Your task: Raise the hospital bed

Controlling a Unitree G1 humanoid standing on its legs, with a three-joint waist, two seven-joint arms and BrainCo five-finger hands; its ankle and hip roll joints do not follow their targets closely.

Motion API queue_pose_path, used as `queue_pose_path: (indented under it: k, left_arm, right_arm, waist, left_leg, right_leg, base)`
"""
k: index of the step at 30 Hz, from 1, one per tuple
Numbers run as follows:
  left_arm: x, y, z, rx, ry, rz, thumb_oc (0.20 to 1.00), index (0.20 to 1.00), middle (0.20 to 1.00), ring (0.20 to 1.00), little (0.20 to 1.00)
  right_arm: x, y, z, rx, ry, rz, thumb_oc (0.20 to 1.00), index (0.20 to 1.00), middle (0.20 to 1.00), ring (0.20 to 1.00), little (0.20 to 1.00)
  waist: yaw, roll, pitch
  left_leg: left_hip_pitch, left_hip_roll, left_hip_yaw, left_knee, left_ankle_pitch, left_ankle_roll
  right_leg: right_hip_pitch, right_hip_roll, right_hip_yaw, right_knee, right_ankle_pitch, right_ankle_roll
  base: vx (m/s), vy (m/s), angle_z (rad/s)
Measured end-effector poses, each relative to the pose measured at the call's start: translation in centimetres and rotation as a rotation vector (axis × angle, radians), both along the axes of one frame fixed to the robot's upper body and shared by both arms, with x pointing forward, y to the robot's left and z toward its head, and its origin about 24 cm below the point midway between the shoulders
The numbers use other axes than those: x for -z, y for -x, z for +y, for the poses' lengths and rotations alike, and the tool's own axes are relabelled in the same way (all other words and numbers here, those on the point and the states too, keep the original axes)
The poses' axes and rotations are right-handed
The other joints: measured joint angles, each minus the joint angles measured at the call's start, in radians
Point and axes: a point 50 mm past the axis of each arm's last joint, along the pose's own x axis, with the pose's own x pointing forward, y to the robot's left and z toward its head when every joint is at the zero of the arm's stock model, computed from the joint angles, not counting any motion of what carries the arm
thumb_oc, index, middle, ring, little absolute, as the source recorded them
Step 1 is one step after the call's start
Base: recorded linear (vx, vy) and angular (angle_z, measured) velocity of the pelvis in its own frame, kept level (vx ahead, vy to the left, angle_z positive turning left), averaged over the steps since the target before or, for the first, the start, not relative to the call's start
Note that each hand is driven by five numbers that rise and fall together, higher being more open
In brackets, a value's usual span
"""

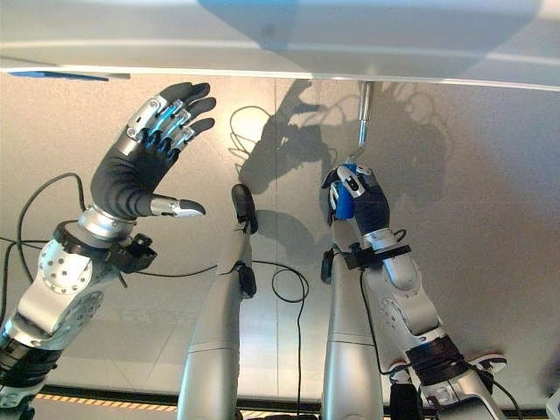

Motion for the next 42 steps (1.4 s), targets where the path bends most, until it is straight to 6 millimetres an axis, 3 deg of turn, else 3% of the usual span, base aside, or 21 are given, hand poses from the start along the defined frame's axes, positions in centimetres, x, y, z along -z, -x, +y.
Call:
queue_pose_path:
  k: [12,18,24,28,30,32,38,40,42]
  left_arm:
    - [-0.1,0.0,0.1,-0.006,0.024,-0.008,1.0,1.0,1.0,1.0,1.0]
    - [-0.1,0.0,0.2,-0.015,0.03,-0.008,1.0,1.0,1.0,1.0,1.0]
    - [-0.2,0.0,0.2,-0.018,0.018,-0.01,1.0,1.0,1.0,1.0,1.0]
    - [-0.3,0.0,0.4,-0.027,-0.032,-0.007,1.0,1.0,1.0,1.0,1.0]
    - [-0.3,0.0,0.0,-0.012,-0.058,-0.006,1.0,1.0,1.0,1.0,1.0]
    - [0.0,0.2,-0.3,0.006,-0.085,0.008,1.0,1.0,1.0,1.0,1.0]
    - [-0.2,-0.1,-2.0,0.073,-0.117,0.007,1.0,1.0,1.0,1.0,1.0]
    - [-0.5,-0.1,-3.4,0.129,-0.144,-0.005,1.0,1.0,1.0,1.0,1.0]
    - [-0.5,-0.3,-3.5,0.137,-0.142,-0.005,1.0,1.0,1.0,1.0,1.0]
  right_arm:
    - [0.3,-0.4,-3.1,0.182,-0.043,0.012,0.2,0.2,0.2,0.2,0.2]
    - [1.0,-1.4,-5.9,0.349,-0.048,0.063,0.2,0.2,0.2,0.2,0.2]
    - [1.1,-2.0,-7.7,0.492,0.153,0.068,0.2,0.2,0.2,0.2,0.2]
    - [0.8,-2.9,-9.8,0.586,0.432,0.1,0.2,0.2,0.2,0.2,0.2]
    - [1.1,-4.4,-10.9,0.629,0.607,0.166,0.2,0.2,0.2,0.2,0.2]
    - [1.0,-5.0,-11.6,0.656,0.671,0.206,0.2,0.2,0.2,0.2,0.2]
    - [1.0,-8.9,-11.6,0.645,0.901,0.366,0.2,0.2,0.2,0.2,0.2]
    - [0.9,-10.6,-11.1,0.641,1.022,0.497,0.2,0.2,0.2,0.2,0.2]
    - [0.8,-11.0,-10.8,0.63,1.045,0.536,0.2,0.2,0.2,0.2,0.2]
  waist:
    - [-0.018,-0.014,-0.001]
    - [-0.021,-0.014,-0.001]
    - [-0.019,-0.015,-0.001]
    - [-0.013,-0.018,-0.003]
    - [-0.007,-0.02,-0.004]
    - [0.004,-0.021,-0.004]
    - [0.02,-0.031,-0.01]
    - [0.039,-0.03,-0.01]
    - [0.055,-0.03,-0.01]
  left_leg:
    - [0.0,-0.006,0.002,0.001,0.0,0.012]
    - [0.0,-0.01,0.002,0.002,-0.002,0.015]
    - [0.0,-0.01,0.001,0.012,-0.007,0.018]
    - [0.001,-0.01,-0.001,0.022,-0.008,0.019]
    - [0.002,-0.01,-0.002,0.029,-0.009,0.02]
    - [0.002,-0.011,-0.002,0.029,-0.009,0.02]
    - [0.0,-0.012,-0.003,0.028,-0.006,0.022]
    - [-0.002,-0.011,-0.002,0.029,-0.006,0.022]
    - [-0.01,-0.011,-0.003,0.029,-0.005,0.021]
  right_leg:
    - [0.016,-0.001,0.01,-0.033,0.019,0.015]
    - [0.022,-0.002,0.015,-0.042,0.023,0.014]
    - [0.029,-0.003,0.015,-0.043,0.024,0.016]
    - [0.036,-0.003,0.015,-0.042,0.026,0.018]
    - [0.042,-0.003,0.015,-0.042,0.027,0.019]
    - [0.041,-0.003,0.015,-0.043,0.028,0.021]
    - [0.039,-0.004,0.016,-0.043,0.032,0.022]
    - [0.036,-0.004,0.016,-0.043,0.033,0.022]
    - [0.027,-0.003,0.015,-0.042,0.033,0.021]
  base:
    - [0.0,0.0,0.0]
    - [0.0,0.0,0.0]
    - [0.0,0.0,0.0]
    - [0.0,0.0,0.0]
    - [0.0,0.0,0.0]
    - [0.0,0.0,0.0]
    - [0.0,0.0,0.0]
    - [0.0,0.0,0.0]
    - [0.0,0.0,0.0]
